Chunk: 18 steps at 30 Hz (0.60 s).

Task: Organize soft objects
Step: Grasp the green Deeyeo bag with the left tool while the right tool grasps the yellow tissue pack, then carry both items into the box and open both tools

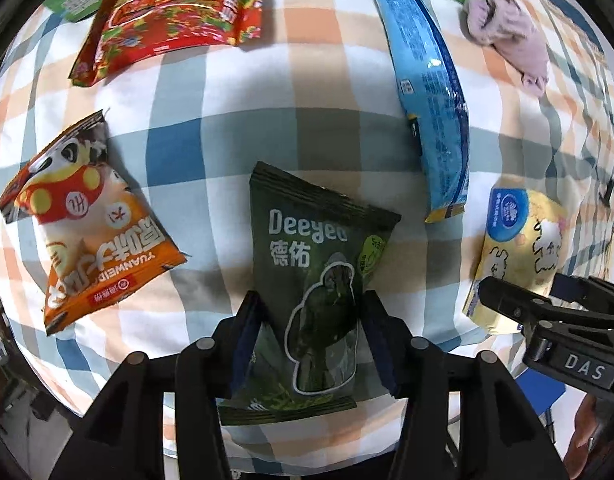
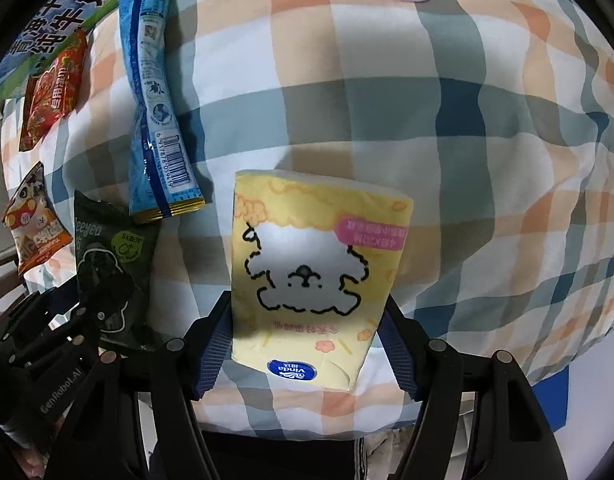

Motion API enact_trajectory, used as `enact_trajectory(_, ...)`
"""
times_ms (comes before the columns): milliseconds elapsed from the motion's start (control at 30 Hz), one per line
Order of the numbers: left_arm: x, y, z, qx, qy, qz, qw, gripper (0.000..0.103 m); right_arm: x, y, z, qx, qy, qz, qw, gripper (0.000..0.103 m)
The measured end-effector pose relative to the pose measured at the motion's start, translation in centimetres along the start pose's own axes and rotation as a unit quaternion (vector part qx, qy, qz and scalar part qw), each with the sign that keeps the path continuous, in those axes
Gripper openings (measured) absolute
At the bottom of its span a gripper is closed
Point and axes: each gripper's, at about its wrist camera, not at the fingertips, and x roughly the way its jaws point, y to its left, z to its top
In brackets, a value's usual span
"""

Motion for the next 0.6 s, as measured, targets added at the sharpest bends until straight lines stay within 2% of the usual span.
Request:
enact_trajectory(200,1.2,-1.5,0.7,0.030,0.011,0.011,0.9994,0.050,0.7,-0.7,-1.4,0.006,-0.002,0.000,1.000,0.071)
enact_trajectory(267,2.0,-3.4,1.7,0.044,0.017,0.027,0.9985,0.050,0.7,-0.8,-1.8,0.008,0.000,0.002,1.000,0.071)
enact_trajectory(333,2.2,-4.3,1.6,0.048,0.005,0.045,0.9979,0.043,0.0,-1.0,-2.0,0.011,0.003,0.002,1.000,0.071)
enact_trajectory(400,2.0,-4.7,1.2,0.036,-0.004,0.038,0.9986,0.036,0.0,-1.1,-1.9,0.010,0.007,-0.002,1.000,0.071)
enact_trajectory(467,1.5,-4.5,0.9,0.011,-0.011,0.021,0.9996,0.035,0.2,-1.4,-1.4,0.010,0.006,-0.005,1.000,0.070)
enact_trajectory(600,-0.1,-4.4,0.5,-0.016,-0.035,0.019,0.9991,0.035,0.5,-1.9,-2.6,0.010,-0.010,0.002,1.000,0.069)
